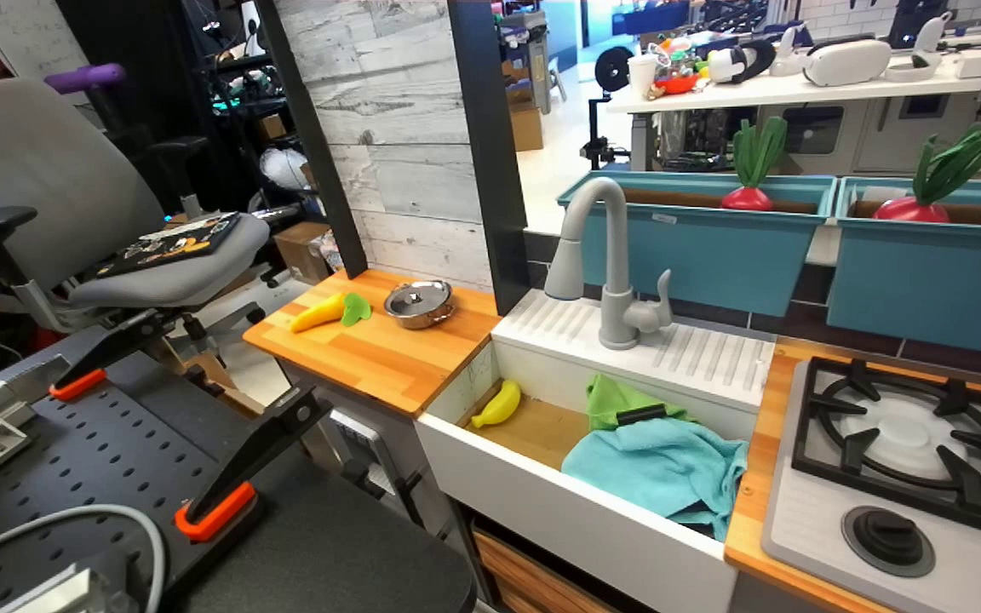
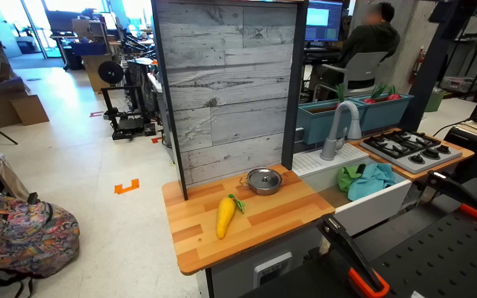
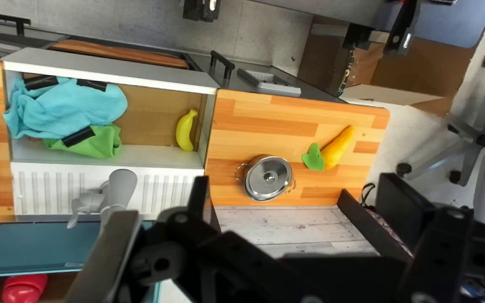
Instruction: Remove the silver lid from the silver pot
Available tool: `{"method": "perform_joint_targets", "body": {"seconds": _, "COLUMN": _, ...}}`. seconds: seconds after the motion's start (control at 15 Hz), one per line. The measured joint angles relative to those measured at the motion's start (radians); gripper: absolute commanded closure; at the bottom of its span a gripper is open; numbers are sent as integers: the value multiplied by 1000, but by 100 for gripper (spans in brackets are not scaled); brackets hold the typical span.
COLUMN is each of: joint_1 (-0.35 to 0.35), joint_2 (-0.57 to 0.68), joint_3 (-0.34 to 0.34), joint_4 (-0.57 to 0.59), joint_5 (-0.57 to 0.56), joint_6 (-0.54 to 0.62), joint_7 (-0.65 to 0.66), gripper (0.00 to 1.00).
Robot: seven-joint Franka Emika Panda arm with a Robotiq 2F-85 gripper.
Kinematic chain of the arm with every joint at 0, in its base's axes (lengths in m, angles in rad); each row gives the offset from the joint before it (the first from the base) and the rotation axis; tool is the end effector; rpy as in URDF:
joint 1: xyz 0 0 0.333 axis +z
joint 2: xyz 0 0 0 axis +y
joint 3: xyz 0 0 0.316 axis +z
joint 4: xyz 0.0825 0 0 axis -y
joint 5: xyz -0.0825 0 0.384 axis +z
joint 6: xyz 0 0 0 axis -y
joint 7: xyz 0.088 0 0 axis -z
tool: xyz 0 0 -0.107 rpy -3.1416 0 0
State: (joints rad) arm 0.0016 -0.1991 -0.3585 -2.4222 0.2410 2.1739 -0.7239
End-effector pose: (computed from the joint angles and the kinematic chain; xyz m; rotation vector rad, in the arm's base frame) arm 0.4318 -0.1513 0.3761 -2.8600 -0.3331 -0.1128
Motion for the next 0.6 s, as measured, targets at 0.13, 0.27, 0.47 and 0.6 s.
{"method": "perform_joint_targets", "body": {"seconds": 0.13, "joint_1": 2, "joint_2": 46, "joint_3": 60, "joint_4": 18, "joint_5": 1, "joint_6": 20, "joint_7": 45, "gripper": 0}}
{"method": "perform_joint_targets", "body": {"seconds": 0.27, "joint_1": 3, "joint_2": 93, "joint_3": 117, "joint_4": 34, "joint_5": 2, "joint_6": 63, "joint_7": 99, "gripper": 0}}
{"method": "perform_joint_targets", "body": {"seconds": 0.47, "joint_1": 5, "joint_2": 164, "joint_3": 190, "joint_4": 48, "joint_5": 10, "joint_6": 152, "joint_7": 179, "gripper": 0}}
{"method": "perform_joint_targets", "body": {"seconds": 0.6, "joint_1": 6, "joint_2": 214, "joint_3": 235, "joint_4": 49, "joint_5": 48, "joint_6": 239, "joint_7": 220, "gripper": 0}}
